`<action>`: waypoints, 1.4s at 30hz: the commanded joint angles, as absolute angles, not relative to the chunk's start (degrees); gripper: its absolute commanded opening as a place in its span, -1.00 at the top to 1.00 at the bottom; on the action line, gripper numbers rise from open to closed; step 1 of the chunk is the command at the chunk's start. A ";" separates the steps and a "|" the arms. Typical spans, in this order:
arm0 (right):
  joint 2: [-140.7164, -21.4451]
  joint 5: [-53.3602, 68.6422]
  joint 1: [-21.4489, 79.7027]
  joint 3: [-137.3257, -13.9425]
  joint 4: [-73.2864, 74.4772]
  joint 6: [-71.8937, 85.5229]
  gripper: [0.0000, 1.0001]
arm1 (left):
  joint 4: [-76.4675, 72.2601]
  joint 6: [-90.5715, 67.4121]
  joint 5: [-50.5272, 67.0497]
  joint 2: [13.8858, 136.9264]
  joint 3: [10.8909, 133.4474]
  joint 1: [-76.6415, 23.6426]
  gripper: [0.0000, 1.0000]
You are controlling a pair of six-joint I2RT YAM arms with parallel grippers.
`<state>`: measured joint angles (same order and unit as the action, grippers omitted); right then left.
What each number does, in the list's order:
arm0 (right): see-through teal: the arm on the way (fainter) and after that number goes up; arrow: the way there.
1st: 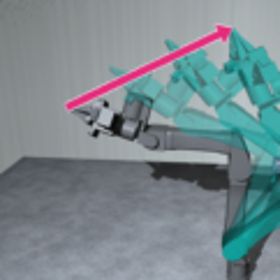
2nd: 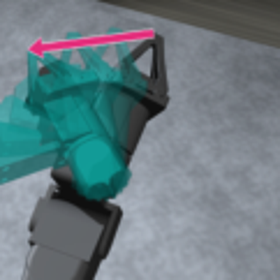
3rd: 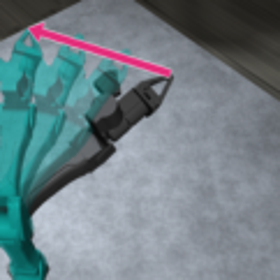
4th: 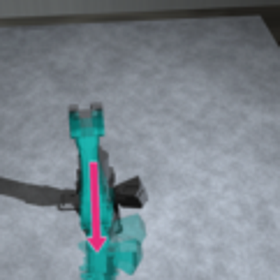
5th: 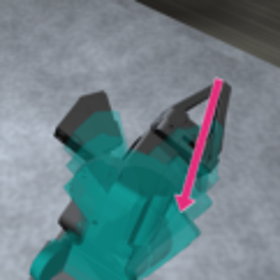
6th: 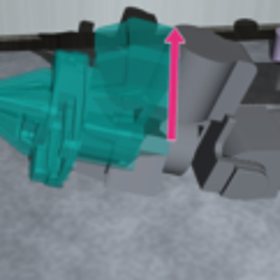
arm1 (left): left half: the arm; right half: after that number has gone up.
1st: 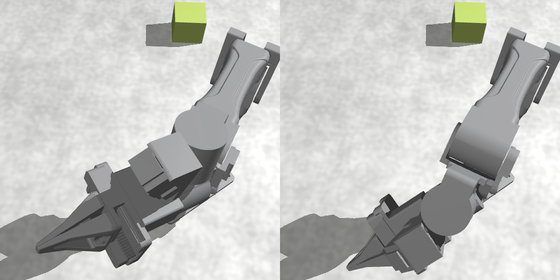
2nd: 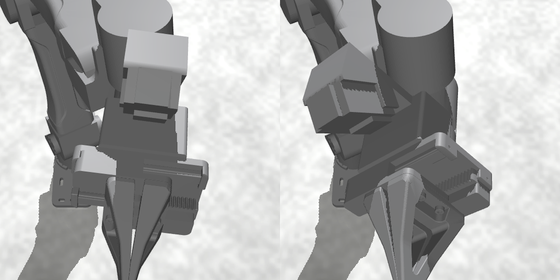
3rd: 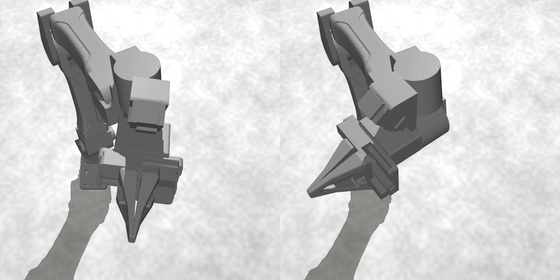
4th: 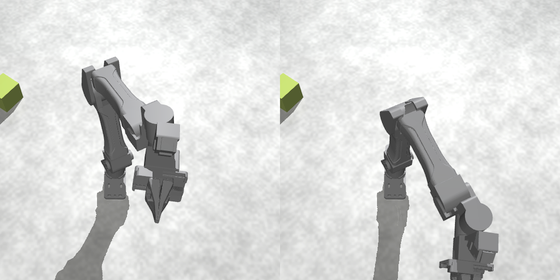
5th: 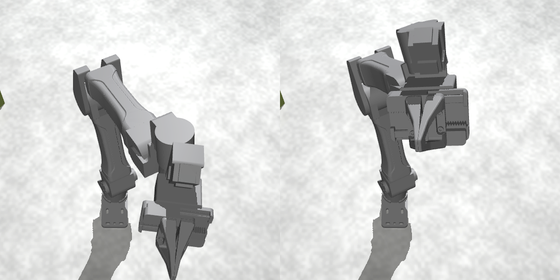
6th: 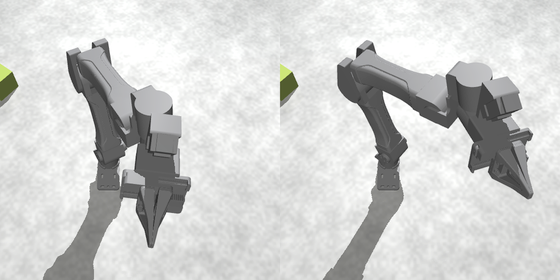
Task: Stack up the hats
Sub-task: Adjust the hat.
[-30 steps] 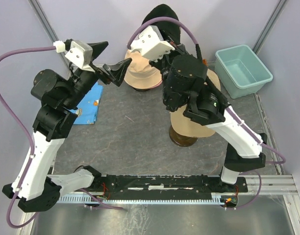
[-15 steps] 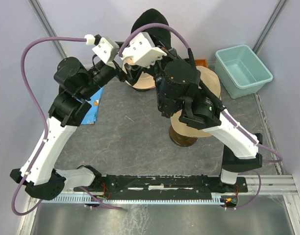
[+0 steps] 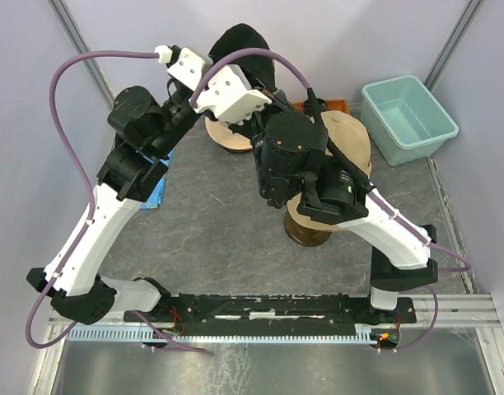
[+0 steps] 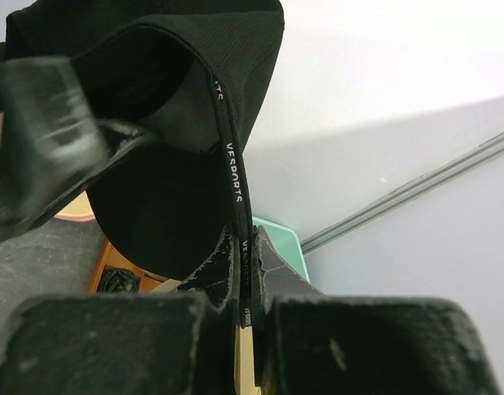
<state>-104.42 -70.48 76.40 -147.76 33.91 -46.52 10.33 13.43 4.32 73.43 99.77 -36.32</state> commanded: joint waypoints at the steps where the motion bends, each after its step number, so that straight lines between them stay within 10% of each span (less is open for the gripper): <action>1: -102.45 -69.20 77.81 -149.20 35.59 -41.14 1.00 | 5.72 16.29 -5.12 75.92 102.71 -36.66 -0.86; 8: -99.79 -68.17 77.77 -142.48 36.14 -36.13 1.00 | 3.93 15.55 -14.12 78.05 105.91 -36.65 0.90; 21: -97.05 -44.41 68.98 -145.91 44.11 -9.19 0.10 | 10.03 19.37 -17.44 88.11 128.24 -36.32 0.94; 42: -83.73 16.47 39.46 -118.53 16.27 53.08 -0.37 | 1.41 10.75 -6.18 98.87 145.76 -27.57 0.94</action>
